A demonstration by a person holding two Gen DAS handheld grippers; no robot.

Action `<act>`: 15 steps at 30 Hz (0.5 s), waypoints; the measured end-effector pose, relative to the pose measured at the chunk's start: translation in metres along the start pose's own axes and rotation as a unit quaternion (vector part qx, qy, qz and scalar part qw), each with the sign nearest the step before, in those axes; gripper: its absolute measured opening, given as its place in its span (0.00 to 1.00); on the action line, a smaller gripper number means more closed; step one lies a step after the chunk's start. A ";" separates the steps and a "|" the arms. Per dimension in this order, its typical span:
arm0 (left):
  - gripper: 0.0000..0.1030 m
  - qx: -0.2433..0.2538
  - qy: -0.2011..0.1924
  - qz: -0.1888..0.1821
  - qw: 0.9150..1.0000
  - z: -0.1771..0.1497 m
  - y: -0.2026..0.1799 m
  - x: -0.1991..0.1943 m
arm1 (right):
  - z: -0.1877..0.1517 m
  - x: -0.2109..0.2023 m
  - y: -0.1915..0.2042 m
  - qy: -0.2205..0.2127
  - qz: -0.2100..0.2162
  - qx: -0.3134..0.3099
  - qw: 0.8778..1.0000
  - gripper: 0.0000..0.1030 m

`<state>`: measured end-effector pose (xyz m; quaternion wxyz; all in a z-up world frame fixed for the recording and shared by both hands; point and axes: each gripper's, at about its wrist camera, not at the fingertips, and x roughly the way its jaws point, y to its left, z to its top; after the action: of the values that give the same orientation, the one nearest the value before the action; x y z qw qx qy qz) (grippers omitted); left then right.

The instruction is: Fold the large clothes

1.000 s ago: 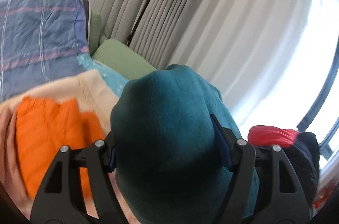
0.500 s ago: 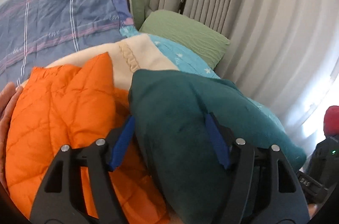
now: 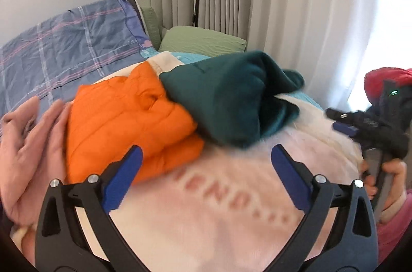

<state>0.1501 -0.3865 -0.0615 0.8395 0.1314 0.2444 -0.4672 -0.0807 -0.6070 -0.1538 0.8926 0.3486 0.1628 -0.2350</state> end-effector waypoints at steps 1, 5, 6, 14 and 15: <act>0.98 -0.006 -0.003 0.001 1.000 -0.006 0.000 -0.012 | -0.008 -0.020 0.010 -0.010 -0.005 -0.018 1.000 0.85; 0.98 -0.055 -0.018 0.004 0.998 -0.028 0.002 -0.063 | -0.034 -0.076 0.035 -0.049 -0.007 -0.053 0.997 0.95; 0.98 -0.066 -0.023 0.009 0.998 -0.033 0.002 -0.075 | -0.041 -0.092 0.041 -0.059 -0.013 -0.058 0.996 0.96; 0.98 -0.069 -0.078 0.075 0.992 -0.064 -0.012 -0.153 | -0.077 -0.154 0.102 -0.096 -0.062 -0.172 0.978 0.99; 0.98 -0.058 -0.090 0.080 0.991 -0.069 -0.016 -0.163 | -0.080 -0.161 0.108 -0.105 -0.064 -0.176 0.977 0.99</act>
<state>0.0446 -0.2469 -0.0328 0.8988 0.0588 0.1835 -0.3938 -0.1683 -0.4314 -0.0781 0.9354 0.1479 0.1288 -0.2941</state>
